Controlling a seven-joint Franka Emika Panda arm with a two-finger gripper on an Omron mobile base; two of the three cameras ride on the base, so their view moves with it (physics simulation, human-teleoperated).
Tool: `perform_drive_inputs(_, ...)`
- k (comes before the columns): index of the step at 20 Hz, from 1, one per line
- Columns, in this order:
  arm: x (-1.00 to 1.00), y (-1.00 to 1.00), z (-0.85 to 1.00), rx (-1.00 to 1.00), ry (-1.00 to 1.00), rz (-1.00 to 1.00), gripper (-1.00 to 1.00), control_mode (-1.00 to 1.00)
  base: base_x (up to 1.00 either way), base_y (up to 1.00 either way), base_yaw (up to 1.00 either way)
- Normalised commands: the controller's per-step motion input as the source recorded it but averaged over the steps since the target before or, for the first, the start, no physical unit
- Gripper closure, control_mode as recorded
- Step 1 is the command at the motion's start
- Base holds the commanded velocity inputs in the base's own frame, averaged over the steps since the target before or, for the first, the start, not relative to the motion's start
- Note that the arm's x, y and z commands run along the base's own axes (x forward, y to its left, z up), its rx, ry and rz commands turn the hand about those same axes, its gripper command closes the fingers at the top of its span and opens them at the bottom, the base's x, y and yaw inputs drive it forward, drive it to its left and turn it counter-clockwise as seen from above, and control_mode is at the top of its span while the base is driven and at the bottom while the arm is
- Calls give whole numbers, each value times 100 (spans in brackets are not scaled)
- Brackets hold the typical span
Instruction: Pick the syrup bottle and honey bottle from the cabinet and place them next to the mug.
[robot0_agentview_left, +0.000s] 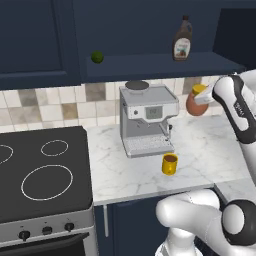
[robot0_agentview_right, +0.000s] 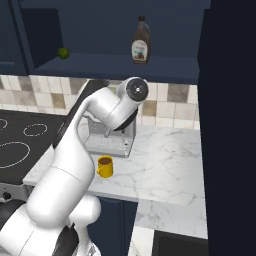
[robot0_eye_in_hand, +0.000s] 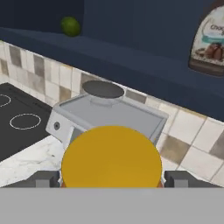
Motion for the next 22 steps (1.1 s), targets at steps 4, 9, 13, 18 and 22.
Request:
perform_drive_inputs(4,0,0,-23,-1,28,-2,100,-100,0,0,0)
perform_drive_inputs(9,3,0,-47,0,21,0,100,-100,0,0,0)
perform_drive_inputs(13,14,0,-95,0,1,0,100,-100,0,0,0)
perform_drive_inputs(18,3,0,-78,0,0,-1,100,-100,0,0,0)
perform_drive_inputs(22,0,0,-81,0,0,-1,100,-100,0,0,0)
